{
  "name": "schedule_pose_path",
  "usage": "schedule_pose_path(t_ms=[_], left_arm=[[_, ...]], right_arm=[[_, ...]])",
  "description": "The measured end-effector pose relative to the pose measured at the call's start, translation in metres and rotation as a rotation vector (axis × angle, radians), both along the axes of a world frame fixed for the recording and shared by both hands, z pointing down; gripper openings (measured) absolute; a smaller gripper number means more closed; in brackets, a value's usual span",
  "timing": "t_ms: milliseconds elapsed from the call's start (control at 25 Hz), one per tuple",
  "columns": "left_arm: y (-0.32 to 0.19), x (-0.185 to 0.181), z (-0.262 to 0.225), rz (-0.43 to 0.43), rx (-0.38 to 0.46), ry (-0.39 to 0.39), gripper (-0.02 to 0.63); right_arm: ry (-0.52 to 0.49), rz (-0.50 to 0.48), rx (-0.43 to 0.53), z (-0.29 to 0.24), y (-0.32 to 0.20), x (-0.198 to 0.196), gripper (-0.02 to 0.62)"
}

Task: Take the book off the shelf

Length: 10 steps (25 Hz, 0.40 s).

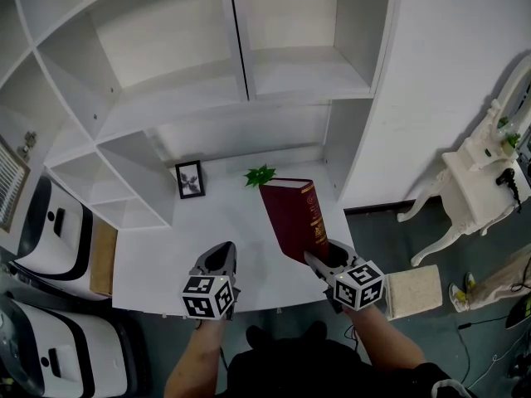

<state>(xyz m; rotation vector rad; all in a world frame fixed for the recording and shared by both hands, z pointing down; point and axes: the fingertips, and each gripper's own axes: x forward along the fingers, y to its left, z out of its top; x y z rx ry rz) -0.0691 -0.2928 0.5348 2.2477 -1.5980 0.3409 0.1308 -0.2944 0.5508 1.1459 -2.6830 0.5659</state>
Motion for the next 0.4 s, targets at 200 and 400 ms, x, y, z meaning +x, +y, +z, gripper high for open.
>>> schedule_pose_path(t_ms=[200, 400], left_arm=[[-0.0004, -0.0042, 0.0005, -0.005, 0.000, 0.000, 0.011], [0.0014, -0.0104, 0.0011, -0.008, 0.000, 0.000, 0.011]], right_arm=[[0.002, -0.006, 0.005, -0.0022, -0.0016, -0.0034, 0.213], [0.006, -0.010, 0.007, -0.0026, -0.0004, -0.0085, 0.213]])
